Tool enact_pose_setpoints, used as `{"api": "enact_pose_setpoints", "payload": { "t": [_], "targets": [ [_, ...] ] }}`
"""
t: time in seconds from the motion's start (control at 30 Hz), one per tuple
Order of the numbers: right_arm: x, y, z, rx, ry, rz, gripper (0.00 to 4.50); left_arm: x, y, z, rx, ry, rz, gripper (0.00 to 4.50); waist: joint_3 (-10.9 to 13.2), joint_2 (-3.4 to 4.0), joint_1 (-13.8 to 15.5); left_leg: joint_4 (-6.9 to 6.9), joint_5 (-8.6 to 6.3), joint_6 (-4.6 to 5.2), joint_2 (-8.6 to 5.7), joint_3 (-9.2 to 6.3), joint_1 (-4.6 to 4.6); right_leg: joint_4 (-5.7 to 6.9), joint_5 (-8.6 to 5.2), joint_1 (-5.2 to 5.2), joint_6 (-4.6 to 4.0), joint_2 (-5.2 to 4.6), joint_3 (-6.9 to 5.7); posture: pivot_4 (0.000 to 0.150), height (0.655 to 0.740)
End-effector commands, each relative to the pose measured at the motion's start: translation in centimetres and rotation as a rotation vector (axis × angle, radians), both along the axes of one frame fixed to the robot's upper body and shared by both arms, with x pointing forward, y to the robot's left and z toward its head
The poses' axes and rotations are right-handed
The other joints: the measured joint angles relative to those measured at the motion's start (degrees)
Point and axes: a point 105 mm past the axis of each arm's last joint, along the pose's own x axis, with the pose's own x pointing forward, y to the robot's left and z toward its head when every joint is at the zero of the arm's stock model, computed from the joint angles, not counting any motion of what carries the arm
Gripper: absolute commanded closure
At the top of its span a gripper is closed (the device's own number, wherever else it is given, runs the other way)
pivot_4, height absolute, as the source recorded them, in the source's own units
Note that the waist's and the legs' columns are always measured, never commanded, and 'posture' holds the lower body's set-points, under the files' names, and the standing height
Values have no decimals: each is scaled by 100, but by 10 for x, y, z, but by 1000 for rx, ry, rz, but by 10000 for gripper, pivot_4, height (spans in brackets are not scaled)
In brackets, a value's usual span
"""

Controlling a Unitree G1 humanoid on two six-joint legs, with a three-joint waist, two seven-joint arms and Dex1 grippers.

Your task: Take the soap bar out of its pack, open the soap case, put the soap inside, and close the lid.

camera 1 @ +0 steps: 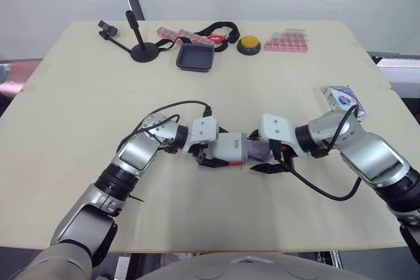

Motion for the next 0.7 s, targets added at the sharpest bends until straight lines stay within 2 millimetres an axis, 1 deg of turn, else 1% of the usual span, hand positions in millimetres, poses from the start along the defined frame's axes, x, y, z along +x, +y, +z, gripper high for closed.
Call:
{"api": "enact_pose_setpoints", "payload": {
  "t": [0.03, 0.27, 0.37, 0.57, 0.67, 0.7],
  "targets": [
    [-2, -7, 13, 19, -44, -6, 81, 0, -2, 11, -29, -35, -8, 10215, 0, 0, 15, 0, 0, 0, 0, 0, 0, 0, 0, 0, 0, 0, 0, 1500, 7400],
    [-3, -39, 15, 35, -43, -126, 81, 1, -2, 12, -33, -30, -4, 10215, 0, 0, 33, 0, -1, 1, -1, 0, -9, -14, 0, 3, 0, 0, 7, 1500, 7400],
    [-7, -56, 9, 9, -29, -171, 81, 1, -2, 11, -35, -26, -6, 10215, 0, 0, 38, 0, -2, 2, 0, -2, -11, -17, 0, 4, 1, 0, 7, 1500, 7400],
    [-7, -76, -3, -44, -37, -229, 81, 1, -2, 11, -35, -26, -7, 10215, 0, 0, 28, 0, -3, 4, 0, -4, -11, -24, 0, 9, 1, 1, 8, 1500, 7400],
    [-6, -75, -2, -48, -52, -216, 8193, 1, -1, 10, -30, -28, -6, 10215, 0, 0, 22, 0, -3, 4, 0, -4, -11, -27, 0, 10, 1, 1, 9, 1500, 7400],
    [-6, -74, -1, -44, -53, -211, 11822, 1, -1, 10, -30, -29, -6, 10215, 0, 0, 21, 0, -3, 4, 0, -5, -11, -27, 0, 9, 1, 2, 9, 1500, 7400]
  ]
}}
